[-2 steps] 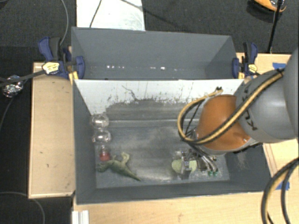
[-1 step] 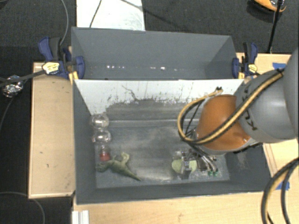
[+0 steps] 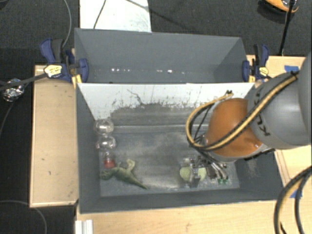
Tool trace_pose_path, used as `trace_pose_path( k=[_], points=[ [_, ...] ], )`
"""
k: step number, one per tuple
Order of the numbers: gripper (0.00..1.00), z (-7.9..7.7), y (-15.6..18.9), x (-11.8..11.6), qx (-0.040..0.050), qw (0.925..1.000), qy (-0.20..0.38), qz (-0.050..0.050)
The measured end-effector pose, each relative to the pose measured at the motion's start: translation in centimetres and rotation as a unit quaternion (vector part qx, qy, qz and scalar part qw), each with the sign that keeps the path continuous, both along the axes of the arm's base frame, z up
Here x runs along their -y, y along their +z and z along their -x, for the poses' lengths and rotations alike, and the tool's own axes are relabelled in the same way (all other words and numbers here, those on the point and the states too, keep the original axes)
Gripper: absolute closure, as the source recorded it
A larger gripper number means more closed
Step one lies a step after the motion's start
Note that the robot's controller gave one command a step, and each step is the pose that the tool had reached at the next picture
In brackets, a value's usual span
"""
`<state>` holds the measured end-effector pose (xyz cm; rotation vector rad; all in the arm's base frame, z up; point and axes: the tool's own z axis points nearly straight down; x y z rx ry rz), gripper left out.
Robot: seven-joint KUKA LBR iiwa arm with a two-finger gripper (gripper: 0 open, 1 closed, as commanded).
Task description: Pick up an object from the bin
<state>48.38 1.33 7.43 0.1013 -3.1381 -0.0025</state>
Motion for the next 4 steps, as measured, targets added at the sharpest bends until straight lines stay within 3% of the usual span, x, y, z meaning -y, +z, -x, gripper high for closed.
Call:
trace_pose_path(
  k=[1, 4],
  points=[
    [1.00, 0.2, 2.2, 0.0, -0.0026, 1.0000, 0.000, 0.000],
    [1.00, -0.1, 7.4, 0.0, 0.0017, 1.0000, -0.001, 0.000]
  ],
)
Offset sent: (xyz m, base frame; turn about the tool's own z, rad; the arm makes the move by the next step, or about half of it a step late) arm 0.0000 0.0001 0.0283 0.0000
